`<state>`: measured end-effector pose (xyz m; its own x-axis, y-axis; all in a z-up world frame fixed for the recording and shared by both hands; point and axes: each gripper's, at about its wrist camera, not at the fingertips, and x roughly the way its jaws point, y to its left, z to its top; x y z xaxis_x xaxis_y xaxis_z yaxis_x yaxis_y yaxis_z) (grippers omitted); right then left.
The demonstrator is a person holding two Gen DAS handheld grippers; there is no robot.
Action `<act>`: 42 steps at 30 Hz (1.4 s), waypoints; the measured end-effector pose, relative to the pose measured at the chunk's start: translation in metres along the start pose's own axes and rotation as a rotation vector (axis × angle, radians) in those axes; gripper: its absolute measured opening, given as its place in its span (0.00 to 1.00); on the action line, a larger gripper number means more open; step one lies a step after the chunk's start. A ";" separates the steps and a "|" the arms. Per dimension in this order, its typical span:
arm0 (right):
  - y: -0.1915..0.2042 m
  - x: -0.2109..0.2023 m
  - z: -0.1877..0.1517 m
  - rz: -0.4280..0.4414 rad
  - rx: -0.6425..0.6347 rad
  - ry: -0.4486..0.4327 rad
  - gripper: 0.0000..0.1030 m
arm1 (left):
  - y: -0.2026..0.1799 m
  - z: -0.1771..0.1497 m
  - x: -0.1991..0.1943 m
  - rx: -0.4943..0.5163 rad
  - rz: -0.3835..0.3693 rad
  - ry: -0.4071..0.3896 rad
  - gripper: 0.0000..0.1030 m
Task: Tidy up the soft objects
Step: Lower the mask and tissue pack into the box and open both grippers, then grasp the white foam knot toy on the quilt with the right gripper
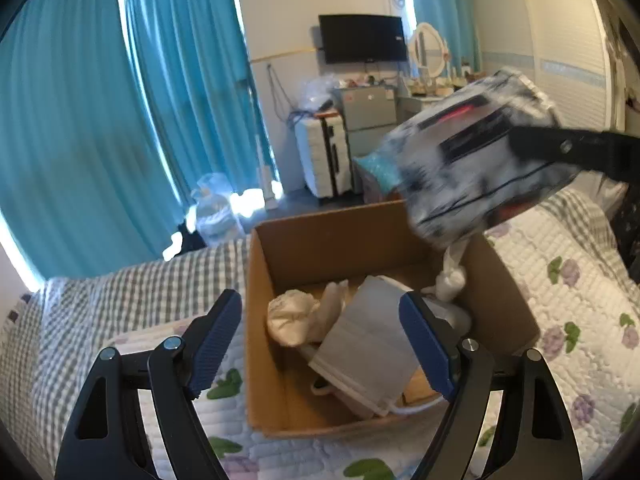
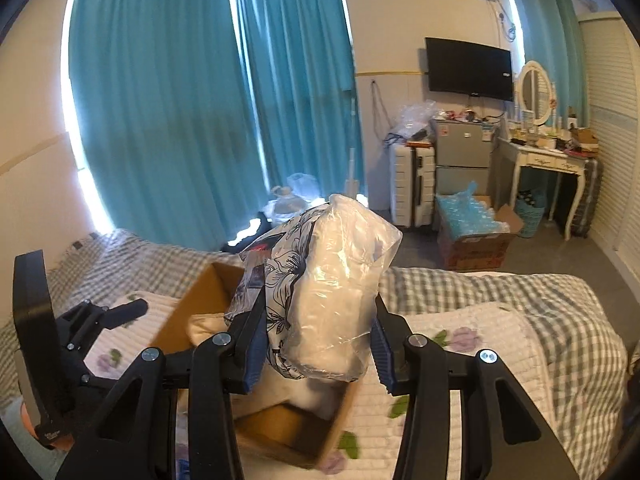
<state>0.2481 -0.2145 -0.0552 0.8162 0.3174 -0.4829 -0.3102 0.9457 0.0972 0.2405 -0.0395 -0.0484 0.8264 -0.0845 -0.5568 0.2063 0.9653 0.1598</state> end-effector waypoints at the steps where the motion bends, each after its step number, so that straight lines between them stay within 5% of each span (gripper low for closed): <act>1: 0.006 0.003 -0.001 0.022 -0.002 0.008 0.43 | 0.002 0.000 -0.002 -0.004 -0.003 -0.002 0.80; 10: 0.020 0.068 -0.041 0.134 0.013 0.182 0.48 | 0.013 -0.019 -0.008 -0.002 0.001 0.011 0.80; 11: 0.019 0.072 -0.045 0.121 0.016 0.187 0.52 | 0.015 -0.022 -0.007 -0.011 0.000 0.014 0.80; 13: 0.015 0.073 -0.048 0.077 0.029 0.158 0.76 | 0.019 -0.026 -0.006 -0.027 -0.002 0.016 0.80; 24: 0.025 -0.032 -0.018 -0.048 -0.063 -0.025 0.91 | 0.029 -0.018 -0.057 -0.101 -0.006 -0.043 0.80; 28: 0.038 -0.083 -0.014 -0.112 -0.106 -0.044 0.99 | 0.033 -0.012 -0.103 -0.123 -0.001 -0.095 0.98; 36: 0.054 -0.138 -0.035 -0.120 -0.155 -0.012 1.00 | 0.038 -0.032 -0.174 -0.192 0.038 -0.151 1.00; 42: 0.054 -0.097 -0.093 -0.103 -0.137 0.130 1.00 | 0.028 -0.068 -0.165 -0.202 0.035 -0.097 1.00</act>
<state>0.1073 -0.2007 -0.0842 0.7800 0.1994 -0.5932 -0.2992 0.9513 -0.0737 0.0748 0.0185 -0.0074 0.8795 -0.0644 -0.4715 0.0759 0.9971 0.0056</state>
